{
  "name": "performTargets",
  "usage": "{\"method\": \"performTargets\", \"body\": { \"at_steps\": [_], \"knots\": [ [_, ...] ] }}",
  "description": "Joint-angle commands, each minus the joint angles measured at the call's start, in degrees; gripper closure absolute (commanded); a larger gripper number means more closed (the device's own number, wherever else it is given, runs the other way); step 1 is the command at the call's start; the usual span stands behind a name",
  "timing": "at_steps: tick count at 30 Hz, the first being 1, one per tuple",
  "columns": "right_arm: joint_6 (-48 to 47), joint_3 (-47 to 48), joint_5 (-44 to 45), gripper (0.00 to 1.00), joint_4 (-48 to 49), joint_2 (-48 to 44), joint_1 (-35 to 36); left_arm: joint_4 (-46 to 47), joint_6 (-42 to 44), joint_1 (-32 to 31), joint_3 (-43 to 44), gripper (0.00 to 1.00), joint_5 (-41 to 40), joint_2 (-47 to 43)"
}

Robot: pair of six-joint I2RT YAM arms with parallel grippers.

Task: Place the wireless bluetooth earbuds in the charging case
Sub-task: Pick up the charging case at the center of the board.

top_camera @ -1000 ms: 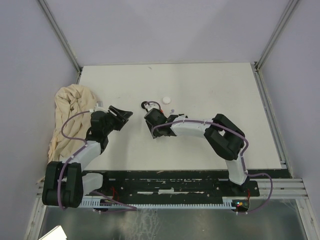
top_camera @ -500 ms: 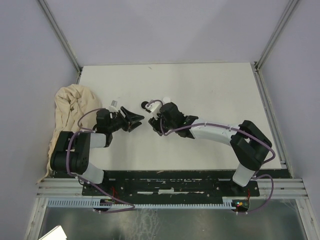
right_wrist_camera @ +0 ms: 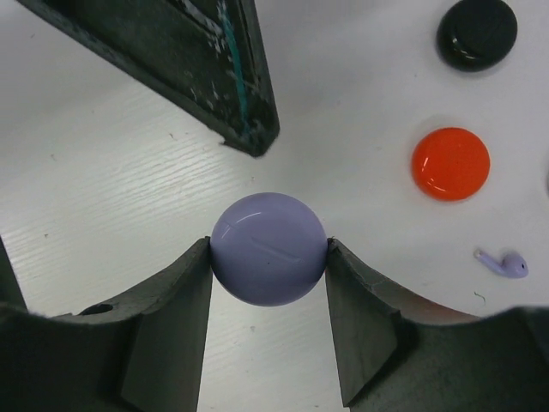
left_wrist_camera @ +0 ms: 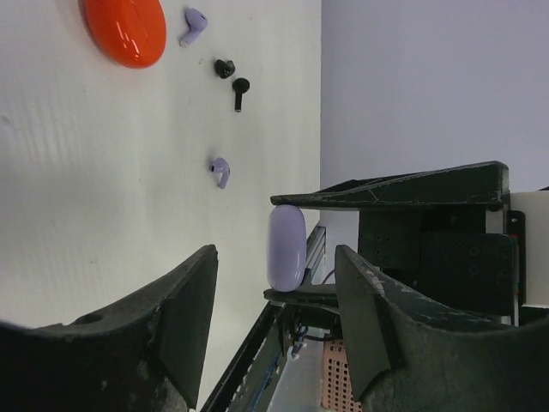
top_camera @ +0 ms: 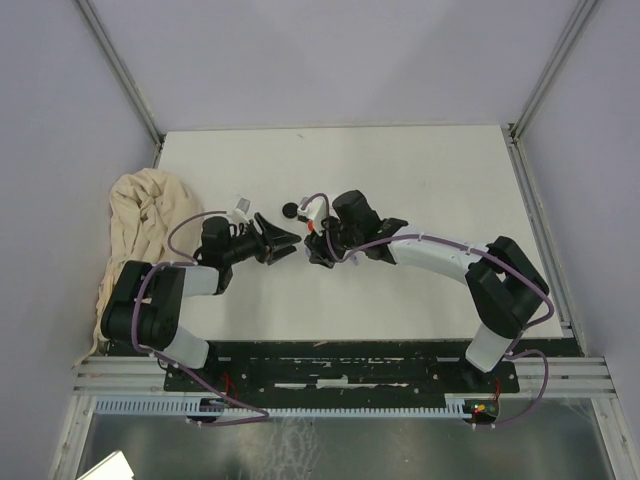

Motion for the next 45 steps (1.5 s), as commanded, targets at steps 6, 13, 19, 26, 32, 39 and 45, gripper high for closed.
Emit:
{"method": "performTargets", "body": {
  "at_steps": [6,13,19,26,32,39,45],
  "knots": [
    [-2.21,4.14,-4.48,0.85,-1.1,0.92,0.19,2.22,1.05,-5.09,2.88,0.38,0.05,0.16],
    [-2.66,4.19,-4.7,0.85,-1.33,0.9,0.18,2.24,1.18,-6.17,3.25,0.43,-0.52,0.54],
    [-2.64,4.21,-5.08,0.86,-1.24,0.71,0.19,2.22,1.26,-6.82,3.45,0.48,-0.84,1.08],
    [-2.6,4.41,-5.4,0.86,-1.1,0.49,0.19,2.22,1.51,-7.37,3.55,0.48,-1.11,2.13],
    [-2.73,4.34,-5.49,0.86,-1.15,0.45,0.18,2.57,1.38,-7.53,3.61,0.54,-1.11,2.46],
    [-2.72,4.5,-5.67,0.86,-1.14,0.37,0.2,2.82,1.4,-7.71,3.6,0.64,-1.11,2.57],
    [-2.76,4.57,-6.02,0.86,-1.18,0.36,0.21,3.08,1.3,-7.9,3.7,0.65,-0.94,2.82]
  ]
}}
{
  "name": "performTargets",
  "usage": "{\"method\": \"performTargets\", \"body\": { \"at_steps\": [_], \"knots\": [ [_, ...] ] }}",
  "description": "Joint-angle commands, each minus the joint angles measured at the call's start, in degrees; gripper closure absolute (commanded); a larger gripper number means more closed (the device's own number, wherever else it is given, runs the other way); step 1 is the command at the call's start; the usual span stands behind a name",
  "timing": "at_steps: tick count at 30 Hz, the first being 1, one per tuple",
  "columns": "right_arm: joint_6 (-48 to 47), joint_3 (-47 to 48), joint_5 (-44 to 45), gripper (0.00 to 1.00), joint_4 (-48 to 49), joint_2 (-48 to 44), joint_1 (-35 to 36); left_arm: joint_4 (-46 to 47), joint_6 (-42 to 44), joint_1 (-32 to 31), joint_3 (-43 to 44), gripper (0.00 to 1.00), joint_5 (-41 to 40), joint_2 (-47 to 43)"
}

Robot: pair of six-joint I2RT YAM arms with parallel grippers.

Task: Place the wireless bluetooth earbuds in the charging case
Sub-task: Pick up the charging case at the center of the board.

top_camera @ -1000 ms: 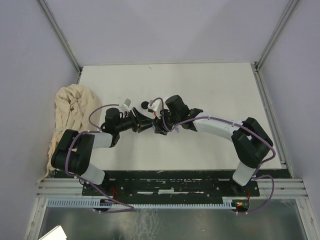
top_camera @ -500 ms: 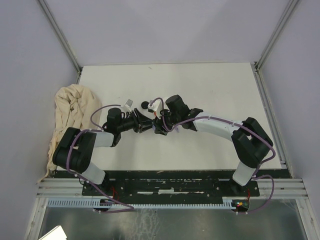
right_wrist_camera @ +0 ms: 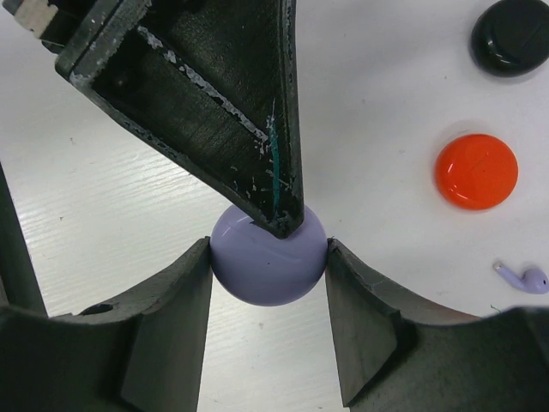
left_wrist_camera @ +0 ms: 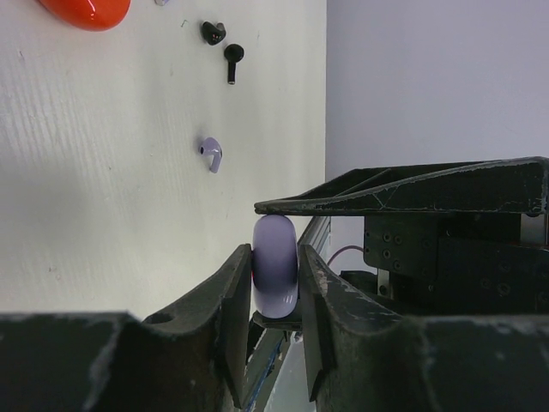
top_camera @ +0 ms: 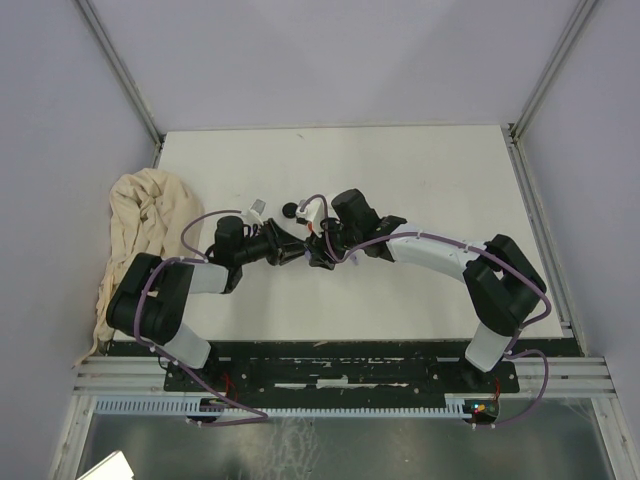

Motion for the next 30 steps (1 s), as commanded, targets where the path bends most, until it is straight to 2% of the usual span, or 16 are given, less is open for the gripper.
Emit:
{"method": "performTargets", "body": {
  "at_steps": [1,9,14,15,18,21,26,30],
  "knots": [
    [-0.47,2.7,-1.68,0.86,1.72,-0.74,0.23,3.14,1.13,-0.73,1.88,0.66,0.9,0.21],
    [-0.55,2.83,-1.43,0.86,1.72,-0.67,0.16,4.05,0.71,-0.95,1.72,0.74,1.16,0.22],
    [0.1,3.03,-0.5,0.84,1.72,-0.42,0.12,5.09,0.34,-0.98,1.54,0.93,1.18,0.09],
    [0.67,3.18,0.05,0.79,1.79,-0.41,0.1,5.2,0.3,-1.03,1.5,0.96,1.14,0.02],
    [2.68,3.11,0.63,0.51,2.67,-0.98,-0.17,5.16,0.2,-1.03,1.39,0.97,0.03,-0.33],
    [5.3,1.23,0.51,0.35,5.67,-3.0,-1.0,5.35,-0.04,-0.95,1.13,0.97,-1.6,-1.03],
    [14.04,-2.85,6.93,0.23,12.6,-8.28,-2.92,5.57,-0.35,-0.85,1.23,0.97,-4.84,-2.43],
    [20.38,-4.17,12.42,0.17,13.28,-10.25,-3.33,7.63,-1.68,-0.87,0.42,0.97,-8.49,-3.21]
  ]
}}
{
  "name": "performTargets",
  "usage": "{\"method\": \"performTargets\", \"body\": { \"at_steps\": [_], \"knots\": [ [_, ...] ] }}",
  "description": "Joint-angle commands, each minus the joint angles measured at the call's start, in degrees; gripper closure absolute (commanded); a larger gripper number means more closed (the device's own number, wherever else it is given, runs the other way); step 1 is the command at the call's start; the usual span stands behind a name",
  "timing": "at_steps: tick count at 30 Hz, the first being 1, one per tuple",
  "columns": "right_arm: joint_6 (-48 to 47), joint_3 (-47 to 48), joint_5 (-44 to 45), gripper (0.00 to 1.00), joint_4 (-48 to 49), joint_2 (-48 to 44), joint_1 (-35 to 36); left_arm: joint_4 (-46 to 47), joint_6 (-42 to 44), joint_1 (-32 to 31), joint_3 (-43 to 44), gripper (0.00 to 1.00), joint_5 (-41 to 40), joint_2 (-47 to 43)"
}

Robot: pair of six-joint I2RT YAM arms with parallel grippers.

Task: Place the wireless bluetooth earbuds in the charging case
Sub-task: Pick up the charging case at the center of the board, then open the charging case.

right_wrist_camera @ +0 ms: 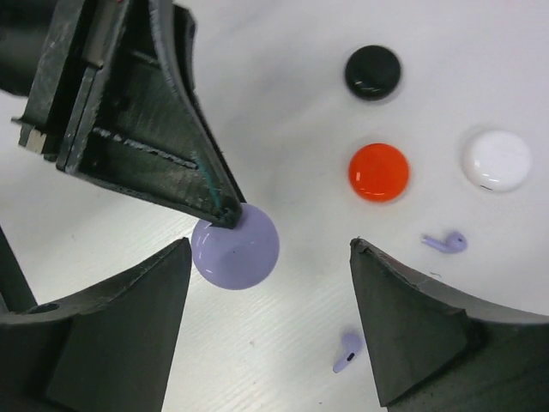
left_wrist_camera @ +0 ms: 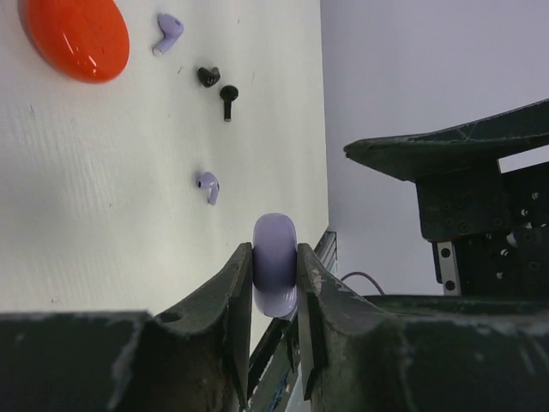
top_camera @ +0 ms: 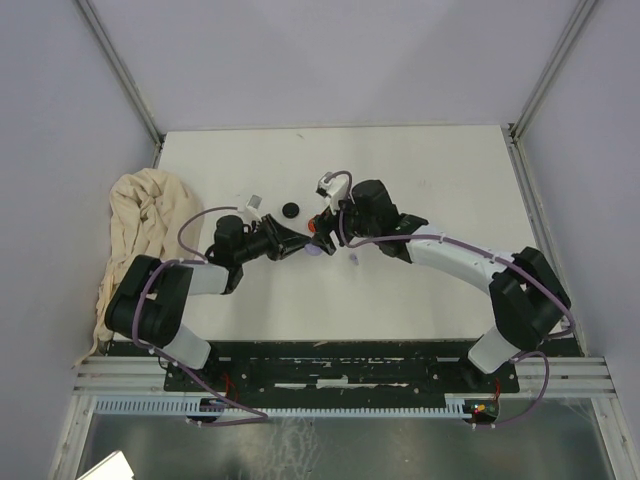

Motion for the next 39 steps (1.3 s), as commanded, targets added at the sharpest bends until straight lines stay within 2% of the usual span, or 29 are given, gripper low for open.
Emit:
{"method": "performTargets", "body": {
  "at_steps": [1,6,13,23,28,33,39],
  "knots": [
    [10.73,-0.98,8.8,0.16,5.59,-4.18,-0.64,6.56,-2.27,-0.19,-0.04,0.97,-5.27,-2.78],
    [16.15,-1.21,14.37,0.11,4.28,-3.17,-0.55,13.0,-5.86,-0.26,-2.25,0.97,-7.85,-2.74],
    [16.4,-0.55,17.46,0.11,3.12,-0.02,-0.55,16.86,-8.91,-0.41,-2.95,0.97,-7.82,-2.46],
    [17.63,-1.22,17.81,0.11,4.45,2.56,-0.55,18.63,-11.39,-0.36,-3.37,0.97,-7.99,-3.49],
    [16.95,-2.72,21.8,0.11,3.58,1.34,-0.56,19.94,-13.42,-0.05,-4.46,0.97,-9.59,-4.01],
    [15.89,-0.54,28.88,0.14,-5.77,1.84,-0.54,19.61,-14.34,1.36,-6.71,0.97,-13.09,-5.78],
    [15.09,6.36,32.04,0.26,-18.77,5.56,-0.72,18.13,-13.45,2.08,-7.71,0.97,-13.68,-7.36]
  ]
}}
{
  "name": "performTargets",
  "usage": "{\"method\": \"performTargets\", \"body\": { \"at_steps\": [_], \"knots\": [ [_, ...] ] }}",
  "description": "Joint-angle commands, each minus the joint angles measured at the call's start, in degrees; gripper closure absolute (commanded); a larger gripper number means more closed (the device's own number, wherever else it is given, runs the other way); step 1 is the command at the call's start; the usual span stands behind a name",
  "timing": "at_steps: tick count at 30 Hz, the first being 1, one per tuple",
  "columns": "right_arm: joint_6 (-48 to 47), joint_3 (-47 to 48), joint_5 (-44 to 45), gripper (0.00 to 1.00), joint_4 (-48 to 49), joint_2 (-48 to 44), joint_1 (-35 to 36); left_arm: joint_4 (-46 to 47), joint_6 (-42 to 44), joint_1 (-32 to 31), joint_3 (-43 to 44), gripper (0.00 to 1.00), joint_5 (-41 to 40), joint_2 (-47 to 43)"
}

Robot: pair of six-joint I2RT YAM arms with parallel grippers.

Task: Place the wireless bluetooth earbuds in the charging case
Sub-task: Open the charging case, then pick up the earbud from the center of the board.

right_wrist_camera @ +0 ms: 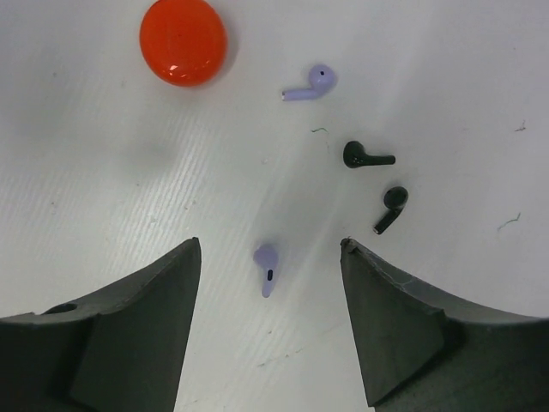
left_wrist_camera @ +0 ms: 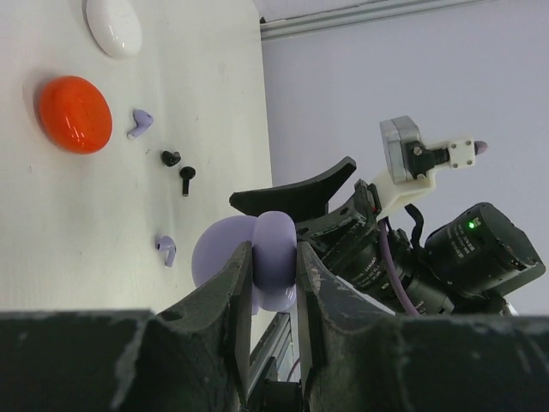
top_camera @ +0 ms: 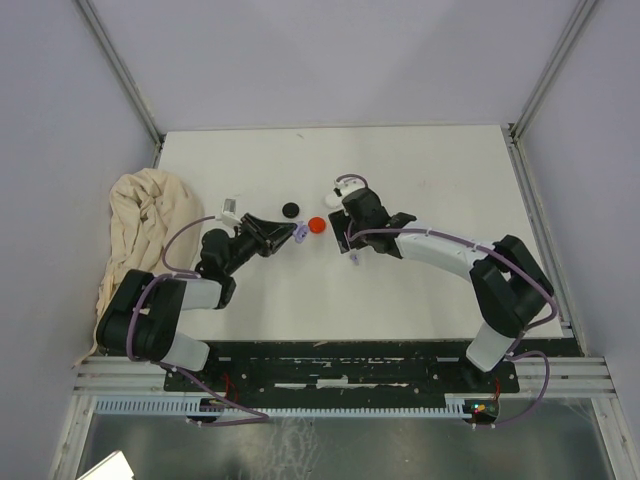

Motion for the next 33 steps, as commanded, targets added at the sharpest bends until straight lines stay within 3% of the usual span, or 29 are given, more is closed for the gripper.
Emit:
{"method": "performTargets", "body": {
  "at_steps": [1,9,33],
  "knots": [
    [-1.11,7.76,3.87,0.28,-11.0,3.08,0.07,2.25,-1.72,0.48,-0.08,0.97,-1.45,-2.22],
    [0.64,9.56,0.96,0.39,-14.64,7.07,0.01,4.14,-2.38,0.81,-0.91,0.97,-1.21,-1.15],
    [3.76,10.54,-1.49,0.52,-13.31,12.99,0.04,6.46,-3.3,1.71,-1.83,0.97,-0.46,0.29]
  ]
}}
